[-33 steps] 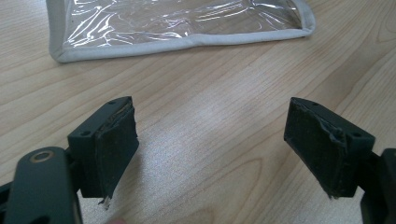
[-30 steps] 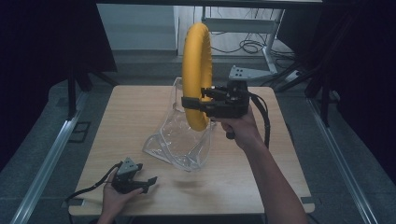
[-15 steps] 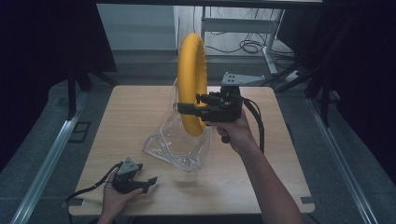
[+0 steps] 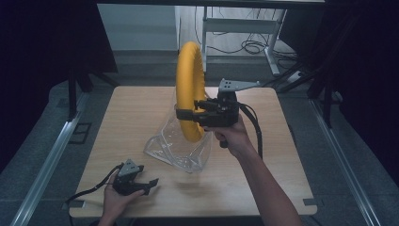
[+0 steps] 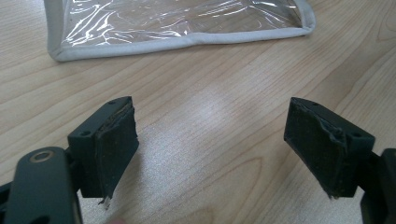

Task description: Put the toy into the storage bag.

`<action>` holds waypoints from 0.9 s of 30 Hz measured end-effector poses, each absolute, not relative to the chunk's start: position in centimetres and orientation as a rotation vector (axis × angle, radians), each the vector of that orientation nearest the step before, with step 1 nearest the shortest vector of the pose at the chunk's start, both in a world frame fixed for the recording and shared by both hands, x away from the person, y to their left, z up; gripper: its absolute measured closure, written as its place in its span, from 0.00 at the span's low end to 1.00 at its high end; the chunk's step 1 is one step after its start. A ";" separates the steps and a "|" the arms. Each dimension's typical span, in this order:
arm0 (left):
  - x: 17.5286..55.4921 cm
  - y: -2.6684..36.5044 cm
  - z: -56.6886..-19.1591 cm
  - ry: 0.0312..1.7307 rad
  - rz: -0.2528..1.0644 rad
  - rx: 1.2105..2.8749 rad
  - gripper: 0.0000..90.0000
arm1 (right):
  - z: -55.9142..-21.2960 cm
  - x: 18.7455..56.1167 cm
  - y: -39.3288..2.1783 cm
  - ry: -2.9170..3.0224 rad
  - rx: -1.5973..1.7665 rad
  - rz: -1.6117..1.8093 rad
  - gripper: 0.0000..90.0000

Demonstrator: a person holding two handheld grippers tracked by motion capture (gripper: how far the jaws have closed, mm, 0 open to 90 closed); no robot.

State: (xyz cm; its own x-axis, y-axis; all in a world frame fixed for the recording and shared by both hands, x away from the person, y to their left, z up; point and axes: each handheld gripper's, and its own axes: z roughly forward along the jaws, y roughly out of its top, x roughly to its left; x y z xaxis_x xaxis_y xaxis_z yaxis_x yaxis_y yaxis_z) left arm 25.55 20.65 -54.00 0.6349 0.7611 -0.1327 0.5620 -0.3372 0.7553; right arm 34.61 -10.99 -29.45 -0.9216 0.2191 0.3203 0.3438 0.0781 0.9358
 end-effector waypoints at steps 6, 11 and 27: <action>25.6 20.6 -54.0 1.034 0.309 2.040 0.19 | -29.9 34.7 -10.9 -2.232 -0.584 -1.983 0.55; 25.5 20.6 -54.0 1.033 0.310 2.040 0.19 | -30.6 34.9 -10.8 -2.226 -0.592 -1.970 0.55; 25.6 20.6 -54.1 1.028 0.307 2.048 0.19 | -33.5 35.4 -10.4 -2.204 -0.614 -1.925 0.54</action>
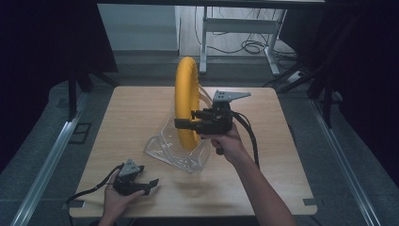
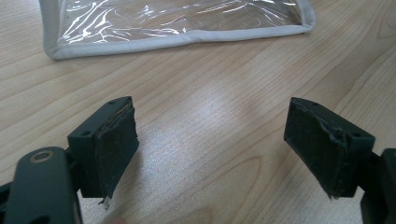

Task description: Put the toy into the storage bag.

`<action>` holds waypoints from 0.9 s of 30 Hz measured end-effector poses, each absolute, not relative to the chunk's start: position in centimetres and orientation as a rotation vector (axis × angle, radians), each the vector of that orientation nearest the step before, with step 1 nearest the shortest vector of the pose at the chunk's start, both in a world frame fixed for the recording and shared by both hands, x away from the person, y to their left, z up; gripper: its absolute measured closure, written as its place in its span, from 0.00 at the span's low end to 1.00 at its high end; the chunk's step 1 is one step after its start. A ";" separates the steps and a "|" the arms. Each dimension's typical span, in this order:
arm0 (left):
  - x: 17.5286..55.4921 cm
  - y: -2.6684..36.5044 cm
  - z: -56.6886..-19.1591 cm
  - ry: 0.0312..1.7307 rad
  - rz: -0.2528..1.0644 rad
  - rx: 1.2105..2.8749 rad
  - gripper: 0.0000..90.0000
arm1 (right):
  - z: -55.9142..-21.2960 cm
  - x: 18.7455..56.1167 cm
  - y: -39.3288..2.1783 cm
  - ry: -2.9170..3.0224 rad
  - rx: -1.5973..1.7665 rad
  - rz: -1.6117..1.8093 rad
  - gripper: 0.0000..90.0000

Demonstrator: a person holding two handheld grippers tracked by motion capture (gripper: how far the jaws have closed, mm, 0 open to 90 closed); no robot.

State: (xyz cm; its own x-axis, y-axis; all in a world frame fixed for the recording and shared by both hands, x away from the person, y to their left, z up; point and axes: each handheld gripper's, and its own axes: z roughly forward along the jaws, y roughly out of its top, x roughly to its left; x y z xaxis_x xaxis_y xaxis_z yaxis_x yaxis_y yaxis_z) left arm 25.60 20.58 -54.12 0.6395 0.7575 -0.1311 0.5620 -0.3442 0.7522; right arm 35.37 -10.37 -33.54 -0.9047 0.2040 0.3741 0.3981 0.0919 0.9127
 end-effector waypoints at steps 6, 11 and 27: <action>25.6 20.6 -54.1 1.028 0.309 2.047 0.19 | -34.6 35.3 -10.3 -2.194 -0.618 -1.905 0.54; 25.6 20.6 -54.1 1.026 0.308 2.047 0.19 | -35.3 35.1 -10.2 -2.204 -0.606 -1.898 0.54; 25.6 20.6 -54.1 1.027 0.310 2.045 0.19 | -39.1 36.1 -10.7 -2.195 -0.691 -1.820 0.52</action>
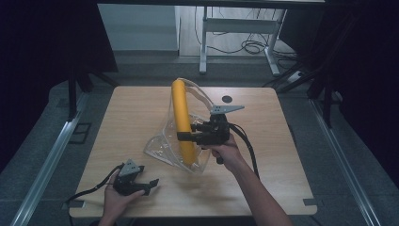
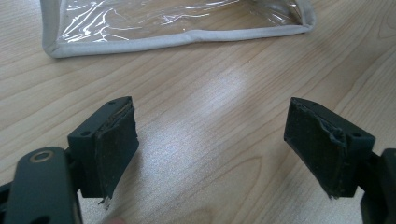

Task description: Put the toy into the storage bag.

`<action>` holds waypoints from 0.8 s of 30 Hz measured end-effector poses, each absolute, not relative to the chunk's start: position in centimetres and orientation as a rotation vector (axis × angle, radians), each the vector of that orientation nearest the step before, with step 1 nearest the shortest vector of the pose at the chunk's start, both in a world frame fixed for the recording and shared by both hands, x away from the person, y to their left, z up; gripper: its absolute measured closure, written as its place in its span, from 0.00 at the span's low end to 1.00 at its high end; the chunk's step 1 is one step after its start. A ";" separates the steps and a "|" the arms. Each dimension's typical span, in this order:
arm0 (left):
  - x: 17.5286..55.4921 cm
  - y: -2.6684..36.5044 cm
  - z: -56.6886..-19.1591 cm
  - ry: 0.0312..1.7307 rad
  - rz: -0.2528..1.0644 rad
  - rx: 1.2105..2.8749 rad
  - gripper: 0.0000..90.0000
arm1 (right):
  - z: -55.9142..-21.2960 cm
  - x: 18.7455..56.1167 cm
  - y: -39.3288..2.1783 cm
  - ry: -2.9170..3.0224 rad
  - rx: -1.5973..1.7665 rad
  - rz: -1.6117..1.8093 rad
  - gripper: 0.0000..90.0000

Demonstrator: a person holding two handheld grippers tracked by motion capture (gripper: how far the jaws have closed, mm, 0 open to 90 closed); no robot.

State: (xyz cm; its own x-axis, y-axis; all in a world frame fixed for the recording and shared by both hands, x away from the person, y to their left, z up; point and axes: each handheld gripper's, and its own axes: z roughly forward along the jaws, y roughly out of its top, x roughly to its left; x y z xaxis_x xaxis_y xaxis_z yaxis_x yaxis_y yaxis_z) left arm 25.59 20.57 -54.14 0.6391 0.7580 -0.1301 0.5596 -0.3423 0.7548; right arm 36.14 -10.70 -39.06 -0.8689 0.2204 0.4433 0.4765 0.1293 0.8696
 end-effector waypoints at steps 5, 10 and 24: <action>25.6 20.5 -54.2 1.027 0.305 2.045 0.19 | -39.2 36.1 -11.1 -2.206 -0.688 -1.834 0.51; 25.6 20.6 -54.2 1.027 0.305 2.046 0.19 | -39.1 35.9 -11.5 -2.247 -0.695 -1.871 0.47; 25.1 20.5 -54.1 1.041 0.314 2.056 0.19 | -38.8 36.0 -12.4 -2.296 -0.718 -1.910 0.34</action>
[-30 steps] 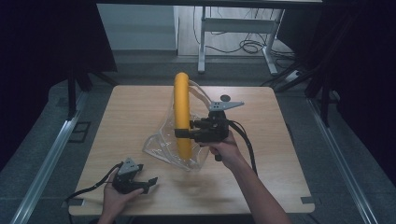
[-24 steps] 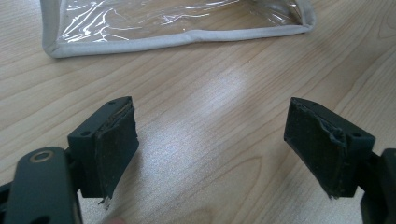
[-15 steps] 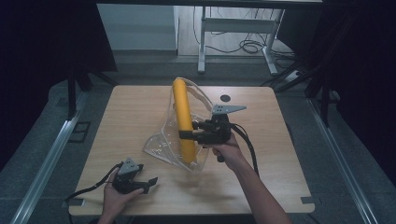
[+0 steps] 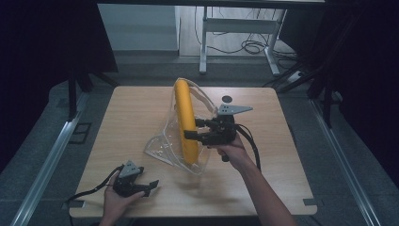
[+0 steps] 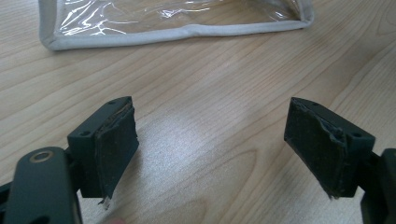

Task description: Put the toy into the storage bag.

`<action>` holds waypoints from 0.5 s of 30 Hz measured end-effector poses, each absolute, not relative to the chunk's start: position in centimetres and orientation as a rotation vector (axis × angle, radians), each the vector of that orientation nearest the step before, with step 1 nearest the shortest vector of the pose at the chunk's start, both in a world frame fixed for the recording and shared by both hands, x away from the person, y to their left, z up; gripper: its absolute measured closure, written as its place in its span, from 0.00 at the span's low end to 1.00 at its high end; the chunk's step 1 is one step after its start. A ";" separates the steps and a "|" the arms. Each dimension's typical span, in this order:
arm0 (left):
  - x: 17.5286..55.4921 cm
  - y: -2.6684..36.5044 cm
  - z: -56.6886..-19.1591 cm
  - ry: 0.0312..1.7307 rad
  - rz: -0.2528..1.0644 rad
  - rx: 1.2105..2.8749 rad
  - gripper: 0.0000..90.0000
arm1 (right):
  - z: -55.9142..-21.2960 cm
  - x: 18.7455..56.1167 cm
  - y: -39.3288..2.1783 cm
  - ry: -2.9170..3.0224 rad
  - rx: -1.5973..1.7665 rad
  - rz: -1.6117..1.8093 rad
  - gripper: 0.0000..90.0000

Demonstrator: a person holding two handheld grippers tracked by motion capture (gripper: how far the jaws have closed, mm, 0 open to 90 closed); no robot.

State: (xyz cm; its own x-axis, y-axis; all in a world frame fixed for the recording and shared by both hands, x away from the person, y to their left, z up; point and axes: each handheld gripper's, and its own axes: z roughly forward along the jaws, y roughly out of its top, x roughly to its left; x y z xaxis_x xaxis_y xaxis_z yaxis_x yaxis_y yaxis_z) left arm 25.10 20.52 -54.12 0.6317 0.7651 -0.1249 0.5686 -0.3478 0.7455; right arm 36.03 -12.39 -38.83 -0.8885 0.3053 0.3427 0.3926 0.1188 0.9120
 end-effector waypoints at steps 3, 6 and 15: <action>25.0 20.6 -54.0 1.044 0.325 2.054 0.19 | -38.8 36.0 -12.6 -2.301 -0.720 -1.926 0.32; 24.9 20.7 -53.9 1.040 0.329 2.050 0.19 | -38.8 36.0 -12.9 -2.304 -0.737 -1.931 0.30; 24.7 20.9 -53.6 1.031 0.335 2.038 0.19 | -38.7 35.1 -14.5 -2.311 -0.806 -1.965 0.28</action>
State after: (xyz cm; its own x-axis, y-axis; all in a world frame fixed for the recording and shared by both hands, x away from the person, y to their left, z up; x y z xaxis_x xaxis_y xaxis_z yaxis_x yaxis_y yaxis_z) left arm 24.67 20.87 -53.61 0.6314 0.7667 -0.1165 0.5520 -0.3389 0.7619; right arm 35.15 -14.54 -38.67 -0.8682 0.3759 0.3240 0.3802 0.0843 0.9211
